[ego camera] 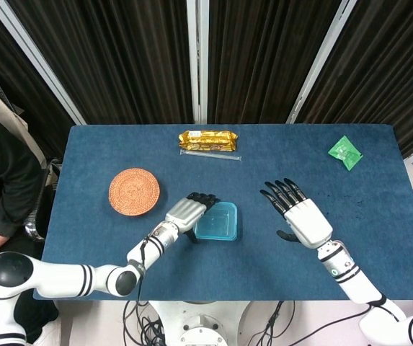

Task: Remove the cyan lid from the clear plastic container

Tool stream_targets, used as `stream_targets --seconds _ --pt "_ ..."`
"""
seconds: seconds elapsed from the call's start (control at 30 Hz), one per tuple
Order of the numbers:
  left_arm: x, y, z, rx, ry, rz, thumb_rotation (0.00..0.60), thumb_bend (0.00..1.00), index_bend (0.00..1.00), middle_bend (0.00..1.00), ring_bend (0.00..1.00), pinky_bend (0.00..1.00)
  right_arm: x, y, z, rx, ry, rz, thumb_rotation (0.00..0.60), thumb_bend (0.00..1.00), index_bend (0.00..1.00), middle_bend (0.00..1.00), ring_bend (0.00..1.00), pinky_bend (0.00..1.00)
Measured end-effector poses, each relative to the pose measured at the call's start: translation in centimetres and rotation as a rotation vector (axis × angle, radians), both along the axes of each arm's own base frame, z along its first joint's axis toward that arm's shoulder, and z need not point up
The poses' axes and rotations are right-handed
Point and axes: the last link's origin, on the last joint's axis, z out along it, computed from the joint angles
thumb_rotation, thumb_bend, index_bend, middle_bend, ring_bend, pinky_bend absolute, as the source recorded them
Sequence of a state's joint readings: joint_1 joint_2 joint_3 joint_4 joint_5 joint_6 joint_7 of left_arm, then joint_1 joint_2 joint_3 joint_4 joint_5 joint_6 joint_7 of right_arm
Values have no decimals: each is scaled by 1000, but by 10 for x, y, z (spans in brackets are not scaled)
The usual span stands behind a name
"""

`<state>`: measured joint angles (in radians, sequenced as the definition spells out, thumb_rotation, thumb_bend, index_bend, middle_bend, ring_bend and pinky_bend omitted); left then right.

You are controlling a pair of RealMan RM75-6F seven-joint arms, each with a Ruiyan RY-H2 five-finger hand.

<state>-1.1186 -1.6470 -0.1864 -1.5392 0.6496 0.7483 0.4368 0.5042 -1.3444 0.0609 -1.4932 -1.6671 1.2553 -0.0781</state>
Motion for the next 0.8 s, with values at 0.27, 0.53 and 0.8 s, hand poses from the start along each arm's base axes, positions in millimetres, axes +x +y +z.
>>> stream_targets --seconds 0.27,0.53,0.8 --pt "0 4 -6 -3 -51 26 600 0 131 138 136 176 11 -3 -25 45 -3 26 600 26 0 16 0 0" --pt "-8 4 -10 1 -100 24 600 0 206 199 193 203 17 -5 -56 66 -29 53 600 26 0 0 0 0" --pt "-18 3 -11 16 -99 -5 600 0 203 199 193 203 18 -5 -88 91 -95 74 600 26 0 0 0 0"
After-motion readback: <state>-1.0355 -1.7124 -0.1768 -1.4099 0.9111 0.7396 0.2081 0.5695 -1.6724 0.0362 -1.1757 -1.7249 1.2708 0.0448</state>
